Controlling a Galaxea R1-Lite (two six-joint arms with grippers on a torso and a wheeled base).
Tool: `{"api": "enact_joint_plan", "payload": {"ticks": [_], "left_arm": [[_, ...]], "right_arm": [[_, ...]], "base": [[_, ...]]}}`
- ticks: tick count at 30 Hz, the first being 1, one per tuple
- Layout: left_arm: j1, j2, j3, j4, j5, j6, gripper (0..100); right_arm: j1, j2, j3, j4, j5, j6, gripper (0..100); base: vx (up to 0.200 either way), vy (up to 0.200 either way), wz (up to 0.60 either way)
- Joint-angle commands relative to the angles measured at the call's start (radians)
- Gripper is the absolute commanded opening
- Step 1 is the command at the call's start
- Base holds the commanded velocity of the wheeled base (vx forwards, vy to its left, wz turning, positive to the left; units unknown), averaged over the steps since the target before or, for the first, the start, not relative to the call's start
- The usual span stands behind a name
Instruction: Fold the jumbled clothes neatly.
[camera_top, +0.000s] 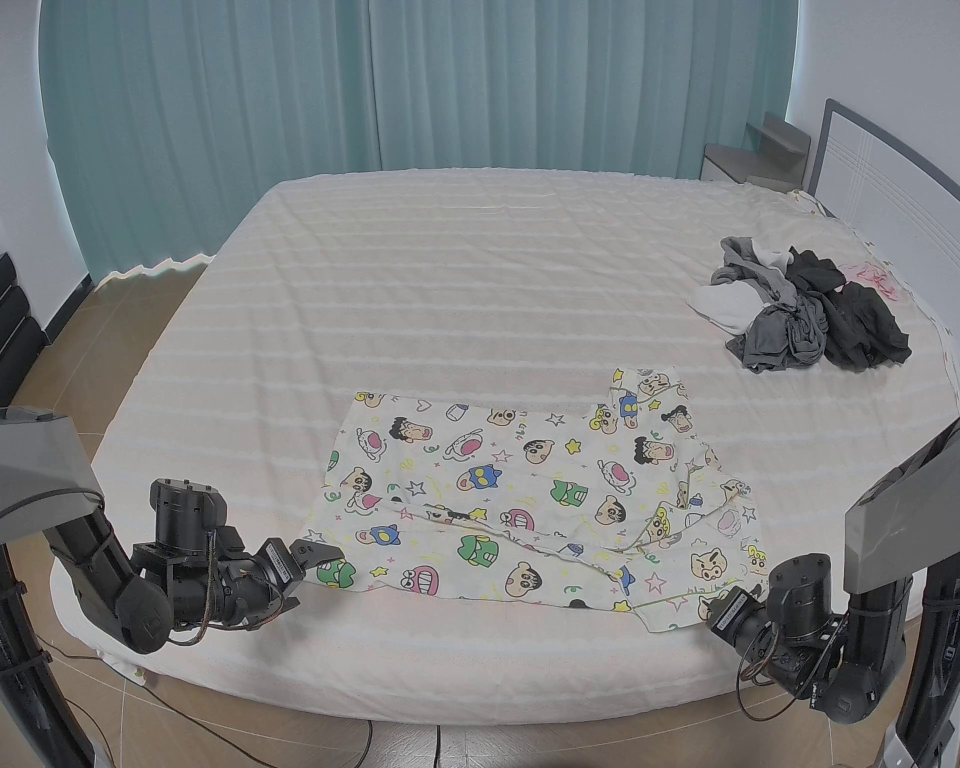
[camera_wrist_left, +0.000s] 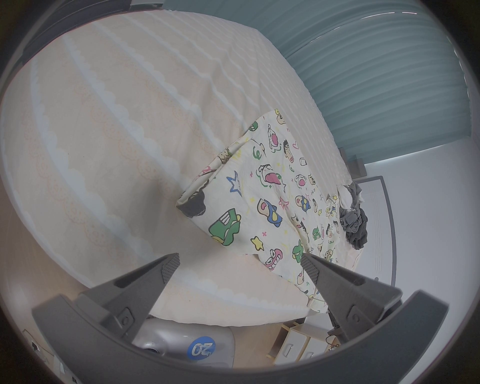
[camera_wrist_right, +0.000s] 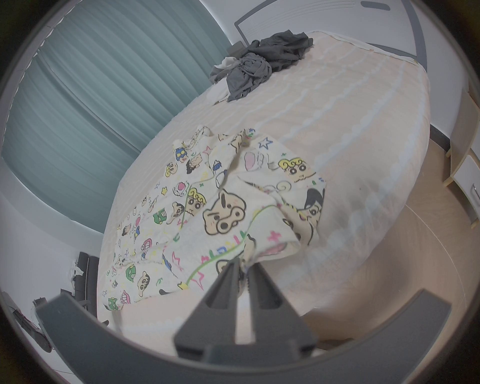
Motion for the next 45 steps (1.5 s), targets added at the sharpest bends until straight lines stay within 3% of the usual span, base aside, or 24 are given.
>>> {"api": "enact_joint_plan", "payload": {"ticks": [1,9,13,16,19,23,25,35,45], "left_arm": [[-0.004,0.003,0.001,0.000,0.000,-0.001,100],[-0.004,0.003,0.004,0.000,0.000,-0.001,100],[-0.004,0.003,0.004,-0.002,0.000,0.000,100],[-0.004,0.004,0.005,-0.003,0.000,-0.001,100],[-0.004,0.004,0.005,-0.003,0.000,-0.001,100],[-0.002,0.004,0.007,-0.003,0.000,-0.001,100],[-0.002,0.011,0.007,-0.005,0.000,0.000,100],[-0.004,0.020,0.007,-0.006,0.000,0.000,100],[-0.004,0.020,0.008,-0.006,0.000,0.000,100]], "right_arm": [[0.014,0.038,-0.001,-0.013,0.000,0.006,100],[0.015,-0.100,0.013,-0.013,0.006,0.006,100],[0.068,-0.248,0.030,-0.012,0.035,-0.019,100],[0.117,-0.307,0.014,-0.004,0.111,-0.092,100],[0.147,-0.299,-0.033,0.010,0.181,-0.094,100],[0.149,-0.321,-0.134,0.145,0.215,-0.099,100],[0.164,-0.305,-0.188,0.232,0.252,-0.099,100],[0.156,-0.190,-0.460,0.501,0.292,-0.100,100],[0.160,-0.011,-0.541,0.514,0.288,-0.120,100]], "base": [[0.000,0.000,0.00],[0.000,0.000,0.00],[0.000,0.000,0.00],[0.000,0.000,0.00],[0.000,0.000,0.00],[0.000,0.000,0.00],[0.000,0.000,0.00],[0.000,0.000,0.00],[0.000,0.000,0.00]]}}
